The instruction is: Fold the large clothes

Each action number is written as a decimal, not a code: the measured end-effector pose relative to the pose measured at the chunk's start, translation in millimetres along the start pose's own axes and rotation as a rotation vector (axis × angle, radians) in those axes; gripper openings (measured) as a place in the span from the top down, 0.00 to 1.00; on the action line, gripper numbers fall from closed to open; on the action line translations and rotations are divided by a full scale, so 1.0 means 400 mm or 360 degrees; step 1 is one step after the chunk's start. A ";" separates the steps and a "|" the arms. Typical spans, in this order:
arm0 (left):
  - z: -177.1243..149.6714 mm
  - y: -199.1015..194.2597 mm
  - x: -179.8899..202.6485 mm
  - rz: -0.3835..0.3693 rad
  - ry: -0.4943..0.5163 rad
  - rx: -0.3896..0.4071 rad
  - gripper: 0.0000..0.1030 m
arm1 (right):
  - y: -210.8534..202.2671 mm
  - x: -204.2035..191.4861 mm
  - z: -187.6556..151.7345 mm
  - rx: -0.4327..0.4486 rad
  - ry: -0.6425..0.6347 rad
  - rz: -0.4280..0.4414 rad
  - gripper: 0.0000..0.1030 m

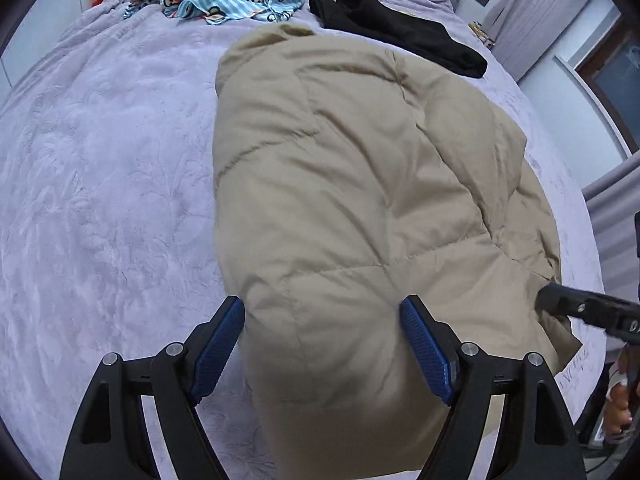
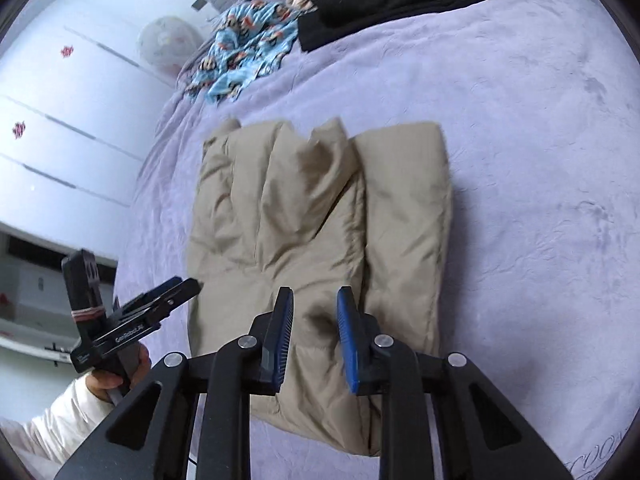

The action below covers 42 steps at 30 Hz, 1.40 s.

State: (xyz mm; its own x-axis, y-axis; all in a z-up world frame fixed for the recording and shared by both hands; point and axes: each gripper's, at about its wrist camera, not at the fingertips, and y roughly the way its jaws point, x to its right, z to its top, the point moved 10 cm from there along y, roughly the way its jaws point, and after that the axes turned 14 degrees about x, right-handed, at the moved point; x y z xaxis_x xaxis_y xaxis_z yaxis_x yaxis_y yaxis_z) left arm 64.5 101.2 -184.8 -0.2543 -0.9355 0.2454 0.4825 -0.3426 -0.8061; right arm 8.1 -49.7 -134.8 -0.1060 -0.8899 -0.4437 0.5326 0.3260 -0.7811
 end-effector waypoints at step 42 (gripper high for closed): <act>-0.089 -0.117 0.051 0.0199 -0.0023 -0.0149 0.17 | 0.008 0.040 -0.117 -0.0198 0.0239 -0.0217 0.67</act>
State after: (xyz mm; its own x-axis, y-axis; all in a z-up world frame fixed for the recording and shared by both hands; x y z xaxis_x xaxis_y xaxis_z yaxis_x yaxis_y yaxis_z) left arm 6.9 101.4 -161.1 -0.1847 -0.9718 0.1469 0.4292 -0.2142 -0.8774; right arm -31.4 -48.1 -165.0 -0.2985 -0.8741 -0.3832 0.3982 0.2509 -0.8823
